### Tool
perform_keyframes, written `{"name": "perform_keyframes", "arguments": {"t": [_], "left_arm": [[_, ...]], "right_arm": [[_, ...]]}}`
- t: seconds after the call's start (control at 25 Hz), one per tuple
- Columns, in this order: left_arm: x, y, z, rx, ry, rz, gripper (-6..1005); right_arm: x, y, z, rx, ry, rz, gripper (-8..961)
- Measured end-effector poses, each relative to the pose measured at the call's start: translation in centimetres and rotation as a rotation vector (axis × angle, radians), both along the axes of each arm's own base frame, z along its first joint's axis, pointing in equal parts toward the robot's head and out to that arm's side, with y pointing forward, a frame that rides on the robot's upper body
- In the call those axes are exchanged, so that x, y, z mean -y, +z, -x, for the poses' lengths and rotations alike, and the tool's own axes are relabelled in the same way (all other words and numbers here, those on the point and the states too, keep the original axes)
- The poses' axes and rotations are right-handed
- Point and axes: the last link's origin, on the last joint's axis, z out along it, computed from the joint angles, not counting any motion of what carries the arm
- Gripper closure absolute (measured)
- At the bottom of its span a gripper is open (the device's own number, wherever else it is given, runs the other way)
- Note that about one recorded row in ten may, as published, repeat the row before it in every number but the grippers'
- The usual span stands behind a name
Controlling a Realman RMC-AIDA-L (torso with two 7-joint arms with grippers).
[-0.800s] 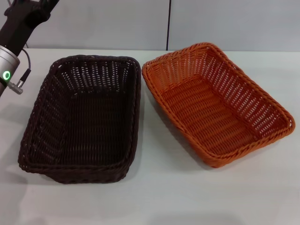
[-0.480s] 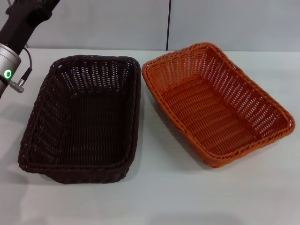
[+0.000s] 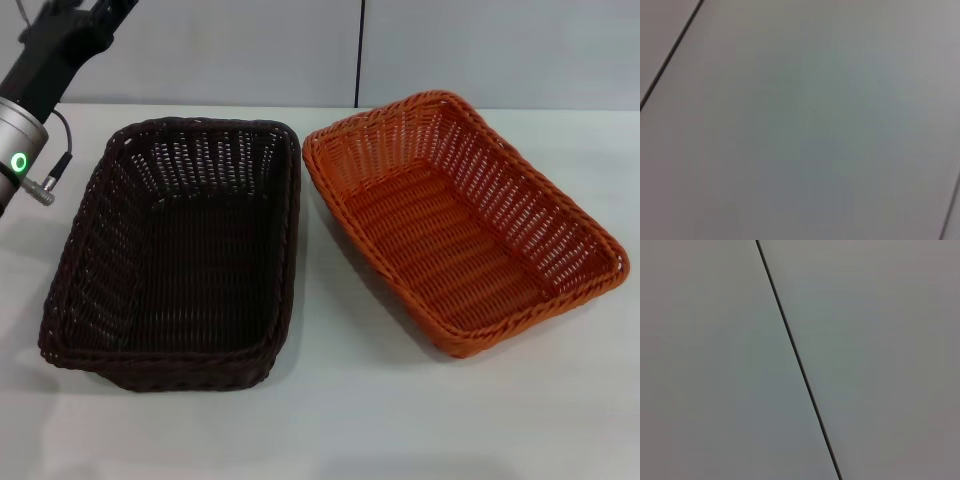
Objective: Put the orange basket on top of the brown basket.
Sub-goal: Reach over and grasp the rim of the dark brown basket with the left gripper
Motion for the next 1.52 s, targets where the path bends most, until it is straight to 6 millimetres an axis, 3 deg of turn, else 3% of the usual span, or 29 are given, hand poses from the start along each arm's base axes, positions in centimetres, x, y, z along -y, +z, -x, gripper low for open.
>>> {"name": "perform_keyframes", "arguments": {"t": [0.36, 0.56, 0.68, 0.96, 1.04, 1.2, 1.28, 1.52], "left_arm": [[-1.7, 1.0, 0.1, 0.043, 0.090, 0.134, 137], [-3.3, 3.8, -0.6, -0.023, 0.115, 0.320, 137], [-3.9, 6.6, -1.4, -0.114, 0.160, 0.489, 137], [-3.4, 9.0, -2.4, -0.274, 0.258, 0.626, 138], [-2.7, 10.3, -2.7, -0.390, 0.378, 0.708, 138], [-2.5, 10.7, -2.9, -0.422, 0.423, 0.724, 138], [-1.3, 10.5, -3.8, -0.514, 0.502, 0.788, 138], [0.9, 8.7, -5.2, -0.603, 0.587, 0.878, 138]], "right_arm": [[0.2, -0.5, -0.3, -0.015, -0.008, 0.008, 281], [0.5, -0.5, -0.8, -0.017, -0.020, 0.007, 281], [0.8, -0.4, -1.1, -0.018, -0.028, 0.006, 281], [1.2, 0.0, -1.7, -0.012, -0.042, 0.000, 280], [1.3, 0.1, -1.8, -0.010, -0.043, -0.002, 280], [1.4, 0.6, -2.1, -0.002, -0.049, -0.008, 280], [1.4, 0.7, -2.2, -0.001, -0.051, -0.008, 280], [1.2, 0.8, -2.1, 0.068, -0.065, -0.011, 280]]}}
